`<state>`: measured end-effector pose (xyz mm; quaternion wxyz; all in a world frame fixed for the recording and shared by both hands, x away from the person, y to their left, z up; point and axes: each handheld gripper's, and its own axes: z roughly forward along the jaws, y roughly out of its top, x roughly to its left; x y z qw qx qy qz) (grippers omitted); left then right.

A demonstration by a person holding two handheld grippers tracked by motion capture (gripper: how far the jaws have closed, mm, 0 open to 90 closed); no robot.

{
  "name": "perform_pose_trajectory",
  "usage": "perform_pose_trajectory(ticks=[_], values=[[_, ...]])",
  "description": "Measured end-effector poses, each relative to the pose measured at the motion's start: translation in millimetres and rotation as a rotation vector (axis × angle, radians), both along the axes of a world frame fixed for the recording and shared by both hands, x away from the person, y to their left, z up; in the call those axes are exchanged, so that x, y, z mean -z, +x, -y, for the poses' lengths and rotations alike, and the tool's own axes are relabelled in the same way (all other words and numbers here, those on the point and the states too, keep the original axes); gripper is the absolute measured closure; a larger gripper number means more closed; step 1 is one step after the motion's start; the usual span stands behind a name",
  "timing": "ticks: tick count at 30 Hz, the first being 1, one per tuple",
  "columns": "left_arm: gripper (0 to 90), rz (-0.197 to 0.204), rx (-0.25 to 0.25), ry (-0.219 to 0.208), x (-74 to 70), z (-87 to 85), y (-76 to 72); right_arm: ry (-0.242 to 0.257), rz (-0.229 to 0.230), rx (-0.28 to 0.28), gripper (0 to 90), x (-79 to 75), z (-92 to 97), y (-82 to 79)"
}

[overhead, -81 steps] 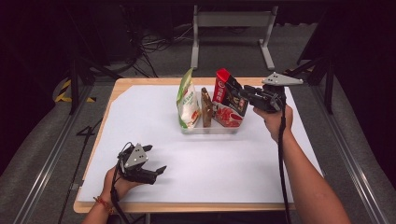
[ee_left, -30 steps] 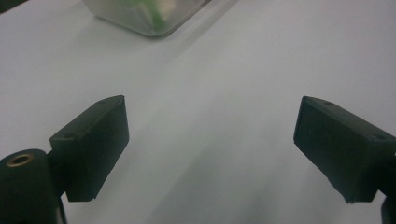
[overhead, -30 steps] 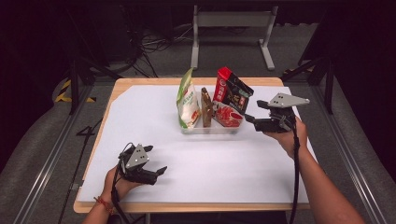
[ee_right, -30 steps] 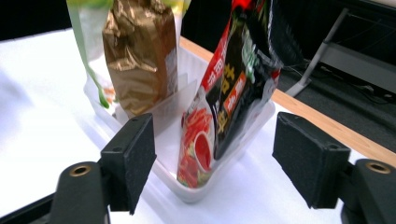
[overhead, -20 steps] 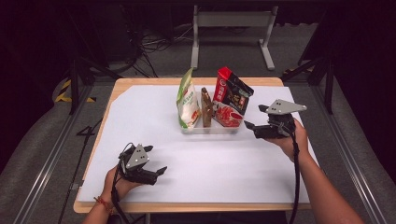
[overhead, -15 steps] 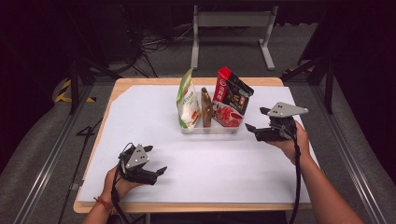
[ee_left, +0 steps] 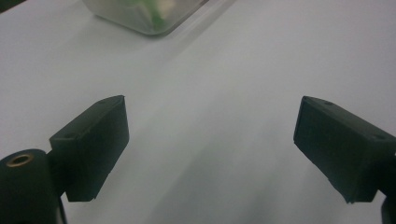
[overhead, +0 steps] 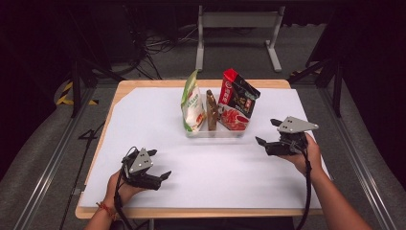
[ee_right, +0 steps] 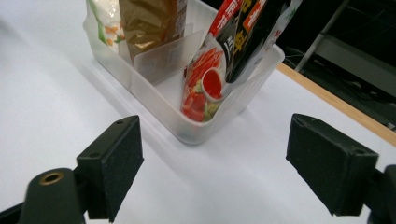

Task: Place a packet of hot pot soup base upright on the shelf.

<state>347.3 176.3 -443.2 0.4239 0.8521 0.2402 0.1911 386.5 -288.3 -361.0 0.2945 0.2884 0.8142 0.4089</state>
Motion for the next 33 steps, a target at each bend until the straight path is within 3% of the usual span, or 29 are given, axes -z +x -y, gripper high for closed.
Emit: perform_pose_trajectory(ticks=[33], values=[[11.0, 0.002, 0.0, 0.001, -0.3, 0.0, -1.1, -0.058, 0.012, -0.003, 18.1, 39.9, 41.1, -47.4]])
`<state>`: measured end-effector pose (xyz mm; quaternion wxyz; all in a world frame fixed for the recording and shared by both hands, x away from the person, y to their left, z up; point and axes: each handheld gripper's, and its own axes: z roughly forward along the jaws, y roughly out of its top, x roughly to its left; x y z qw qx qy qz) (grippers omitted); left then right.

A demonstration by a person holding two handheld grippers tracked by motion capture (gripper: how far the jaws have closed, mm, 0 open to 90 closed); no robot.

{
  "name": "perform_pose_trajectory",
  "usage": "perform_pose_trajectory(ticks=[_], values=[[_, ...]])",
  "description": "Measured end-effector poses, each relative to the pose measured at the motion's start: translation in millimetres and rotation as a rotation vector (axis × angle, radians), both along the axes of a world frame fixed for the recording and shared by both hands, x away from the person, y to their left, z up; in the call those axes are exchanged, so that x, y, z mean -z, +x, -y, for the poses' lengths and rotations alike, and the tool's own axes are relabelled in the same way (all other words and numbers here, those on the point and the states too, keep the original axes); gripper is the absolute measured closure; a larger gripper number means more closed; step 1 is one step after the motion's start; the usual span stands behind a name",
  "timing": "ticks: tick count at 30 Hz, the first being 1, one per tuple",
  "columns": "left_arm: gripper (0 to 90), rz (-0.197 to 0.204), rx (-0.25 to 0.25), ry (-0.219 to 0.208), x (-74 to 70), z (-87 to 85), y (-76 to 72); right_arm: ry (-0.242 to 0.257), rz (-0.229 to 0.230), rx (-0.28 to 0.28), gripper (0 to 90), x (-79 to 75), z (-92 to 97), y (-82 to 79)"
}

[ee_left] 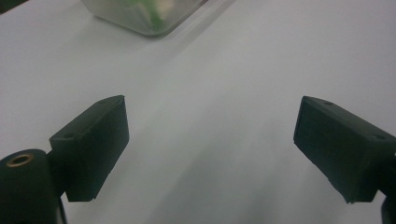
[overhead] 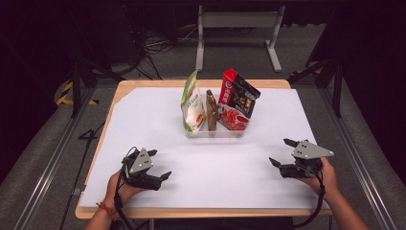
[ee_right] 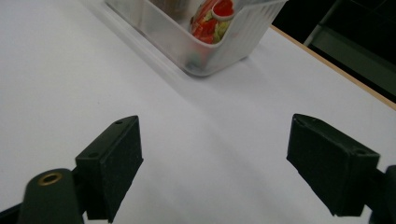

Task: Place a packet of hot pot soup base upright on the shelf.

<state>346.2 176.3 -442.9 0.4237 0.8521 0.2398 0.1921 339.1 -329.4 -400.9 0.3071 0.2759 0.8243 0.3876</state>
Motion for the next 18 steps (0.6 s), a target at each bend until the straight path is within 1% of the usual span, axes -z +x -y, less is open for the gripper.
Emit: perform_pose_trajectory(ticks=[2, 6, 12, 14, 18], values=[[11.0, 0.001, 0.0, 0.001, 0.0, -0.1, -0.1, 0.001, -0.008, 0.0, 18.1, 2.0, 2.4, -2.1], [11.1, 0.002, 0.0, 0.002, -0.1, 0.0, -0.1, -0.01, -0.004, 0.007, 18.2, 6.4, 6.4, -6.9], [11.0, 0.005, 0.001, 0.003, -0.2, 0.0, -0.5, -0.035, 0.012, 0.01, 18.2, 15.1, 10.9, -14.8], [11.0, 0.005, 0.002, 0.006, -0.2, 0.2, -0.5, -0.035, 0.02, 0.001, 18.6, 17.9, 13.1, -18.6], [11.0, 0.009, 0.004, 0.01, -0.1, 0.7, -1.0, -0.033, 0.024, 0.01, 18.7, 20.9, 16.7, -22.9]])
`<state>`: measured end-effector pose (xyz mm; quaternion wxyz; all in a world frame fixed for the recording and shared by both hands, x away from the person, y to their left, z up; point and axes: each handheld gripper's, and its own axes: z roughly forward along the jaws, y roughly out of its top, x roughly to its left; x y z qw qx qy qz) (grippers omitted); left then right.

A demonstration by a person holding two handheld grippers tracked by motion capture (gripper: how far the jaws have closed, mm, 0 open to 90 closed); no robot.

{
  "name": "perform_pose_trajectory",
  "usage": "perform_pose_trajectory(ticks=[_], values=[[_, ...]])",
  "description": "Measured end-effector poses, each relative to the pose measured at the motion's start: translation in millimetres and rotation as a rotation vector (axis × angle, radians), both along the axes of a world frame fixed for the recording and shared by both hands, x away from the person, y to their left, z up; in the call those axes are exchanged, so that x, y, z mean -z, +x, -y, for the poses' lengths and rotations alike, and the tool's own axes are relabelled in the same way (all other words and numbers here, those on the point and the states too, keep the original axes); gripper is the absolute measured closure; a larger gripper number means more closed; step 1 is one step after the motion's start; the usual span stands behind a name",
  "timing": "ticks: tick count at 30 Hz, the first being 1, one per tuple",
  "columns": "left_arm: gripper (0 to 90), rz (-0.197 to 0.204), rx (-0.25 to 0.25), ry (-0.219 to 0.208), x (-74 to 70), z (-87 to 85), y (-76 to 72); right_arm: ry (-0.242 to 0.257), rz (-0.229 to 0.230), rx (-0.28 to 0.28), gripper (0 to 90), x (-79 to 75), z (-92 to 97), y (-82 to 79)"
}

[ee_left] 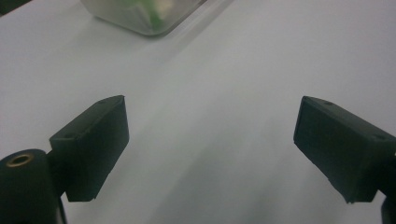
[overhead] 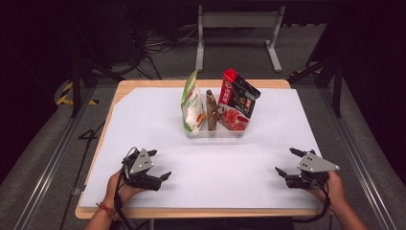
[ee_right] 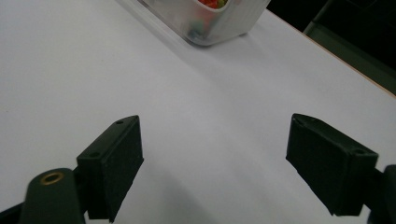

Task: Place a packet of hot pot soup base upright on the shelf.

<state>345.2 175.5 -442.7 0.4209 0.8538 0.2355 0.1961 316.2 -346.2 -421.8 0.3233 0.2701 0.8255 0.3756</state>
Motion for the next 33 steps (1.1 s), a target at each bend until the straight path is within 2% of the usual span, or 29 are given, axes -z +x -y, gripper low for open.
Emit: perform_pose_trajectory(ticks=[6, 15, 18, 24, 33], values=[[11.0, -0.001, 0.003, 0.003, 0.4, 0.2, -0.1, 0.003, -0.009, 0.011, 18.7, 5.0, 4.3, -4.2], [11.0, -0.003, 0.005, 0.007, 0.9, 0.7, -0.5, 0.047, -0.037, 0.036, 18.7, 10.8, 17.2, -11.1], [11.0, -0.002, 0.005, 0.006, 0.5, 1.0, -0.4, 0.043, -0.04, 0.046, 18.7, 12.3, 20.4, -12.8], [11.0, -0.005, 0.01, 0.007, 0.4, 2.9, -0.1, 0.078, -0.048, 0.071, 18.7, 14.0, 31.3, -17.2], [10.9, -0.003, 0.006, 0.012, 0.1, 2.9, 0.2, 0.096, -0.044, 0.088, 18.6, 13.6, 37.5, -19.1]])
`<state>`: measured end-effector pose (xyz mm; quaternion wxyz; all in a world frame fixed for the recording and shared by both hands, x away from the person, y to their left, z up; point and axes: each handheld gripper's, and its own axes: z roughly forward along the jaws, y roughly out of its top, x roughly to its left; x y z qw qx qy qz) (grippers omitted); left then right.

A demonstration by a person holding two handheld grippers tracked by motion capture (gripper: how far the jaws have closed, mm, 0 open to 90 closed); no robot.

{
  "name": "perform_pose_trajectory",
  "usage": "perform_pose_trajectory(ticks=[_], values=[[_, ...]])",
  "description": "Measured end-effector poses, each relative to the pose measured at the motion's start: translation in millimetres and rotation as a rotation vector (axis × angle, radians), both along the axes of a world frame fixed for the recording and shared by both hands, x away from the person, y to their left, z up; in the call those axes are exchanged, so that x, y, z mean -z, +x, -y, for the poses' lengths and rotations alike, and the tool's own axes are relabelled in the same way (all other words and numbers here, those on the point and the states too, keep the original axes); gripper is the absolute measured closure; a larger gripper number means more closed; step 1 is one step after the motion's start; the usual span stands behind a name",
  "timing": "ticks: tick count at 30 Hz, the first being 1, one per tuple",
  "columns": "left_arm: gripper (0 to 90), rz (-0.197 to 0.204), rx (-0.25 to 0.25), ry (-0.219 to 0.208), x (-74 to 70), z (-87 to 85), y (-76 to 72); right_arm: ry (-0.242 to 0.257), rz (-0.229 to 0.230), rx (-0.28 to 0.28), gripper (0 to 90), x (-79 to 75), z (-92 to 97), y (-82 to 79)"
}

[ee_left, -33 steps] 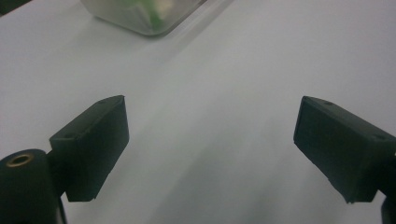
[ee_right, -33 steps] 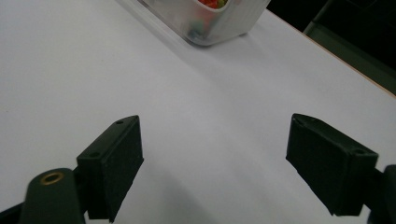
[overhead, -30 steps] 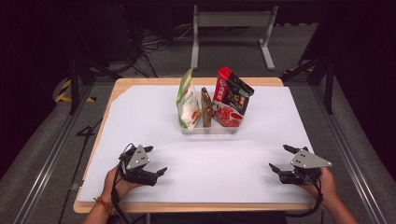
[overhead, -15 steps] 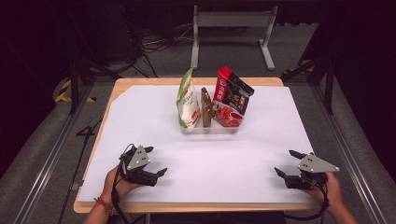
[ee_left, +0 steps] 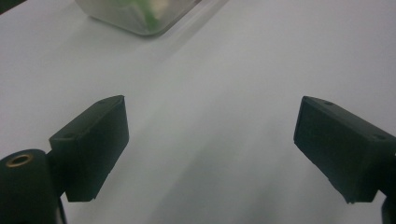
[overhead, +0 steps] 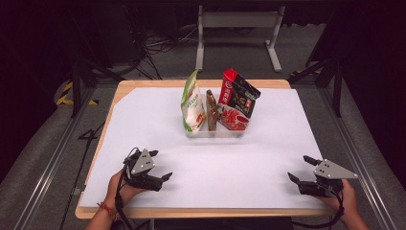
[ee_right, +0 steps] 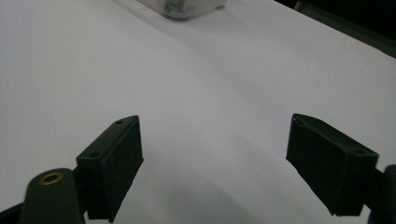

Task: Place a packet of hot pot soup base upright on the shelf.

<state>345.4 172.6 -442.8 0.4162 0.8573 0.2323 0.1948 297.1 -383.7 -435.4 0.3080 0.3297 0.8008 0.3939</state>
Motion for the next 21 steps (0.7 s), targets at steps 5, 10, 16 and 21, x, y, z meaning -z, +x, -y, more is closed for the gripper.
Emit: perform_pose_trajectory(ticks=[5, 10, 16, 21], values=[[11.0, -0.001, -0.002, 0.004, 0.2, 0.6, -0.3, 0.002, 0.009, 0.0, 18.6, -0.6, 0.6, -0.1], [10.9, 0.0, 0.004, 0.009, 0.4, 2.9, -1.3, 0.015, 0.013, 0.004, 18.6, -2.0, 1.4, 0.2], [11.0, 0.003, 0.003, 0.016, 1.1, -0.1, -5.5, 0.006, 0.019, -0.001, 18.5, -3.5, -1.9, 1.2], [11.0, 0.007, -0.002, 0.01, 0.5, -2.0, -5.5, -0.004, 0.021, -0.015, 18.3, -4.6, -6.0, 1.1]])
